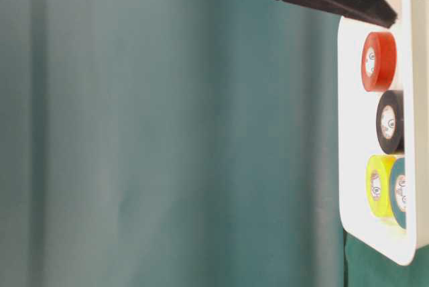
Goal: Put the tape alternately from left to right into the white case.
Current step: 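Withdraw the left gripper and move the right gripper onto the blue roll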
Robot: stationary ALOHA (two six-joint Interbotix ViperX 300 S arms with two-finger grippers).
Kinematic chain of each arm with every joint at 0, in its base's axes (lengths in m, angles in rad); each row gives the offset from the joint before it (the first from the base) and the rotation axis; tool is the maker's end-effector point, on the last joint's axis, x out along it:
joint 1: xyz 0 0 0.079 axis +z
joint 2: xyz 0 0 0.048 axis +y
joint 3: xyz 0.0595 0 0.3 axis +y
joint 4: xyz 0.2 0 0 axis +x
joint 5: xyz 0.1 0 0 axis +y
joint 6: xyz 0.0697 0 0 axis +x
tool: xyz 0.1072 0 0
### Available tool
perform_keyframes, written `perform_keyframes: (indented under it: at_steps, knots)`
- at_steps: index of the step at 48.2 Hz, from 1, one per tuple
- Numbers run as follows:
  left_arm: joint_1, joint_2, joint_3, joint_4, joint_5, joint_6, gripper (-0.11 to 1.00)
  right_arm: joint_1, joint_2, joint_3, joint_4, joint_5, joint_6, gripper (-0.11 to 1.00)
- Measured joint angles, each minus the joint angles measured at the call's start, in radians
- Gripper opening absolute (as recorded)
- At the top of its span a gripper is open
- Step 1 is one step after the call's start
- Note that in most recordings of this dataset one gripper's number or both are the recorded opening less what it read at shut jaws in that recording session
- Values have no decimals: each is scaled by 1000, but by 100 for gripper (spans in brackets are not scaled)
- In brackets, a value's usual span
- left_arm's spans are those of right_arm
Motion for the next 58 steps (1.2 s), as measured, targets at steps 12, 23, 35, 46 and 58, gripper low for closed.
perform_keyframes:
  at_steps: [12, 23, 35, 46, 58]
  knots:
    - [-26, -5, 6, 0, -2, 0, 79, 0, 0, 0, 0, 2, 0, 71]
    - [-28, -5, 6, 0, -2, 0, 79, 3, 0, 0, 0, 2, 0, 71]
    - [-28, -5, 6, 0, -2, 0, 79, 3, -5, 6, 2, 29, 8, 71]
    - [-28, -5, 8, 0, -2, 0, 79, 5, -44, 64, 23, 80, 60, 71]
    - [-28, -5, 8, 0, -2, -2, 79, 66, -109, 135, 32, 149, 166, 71]
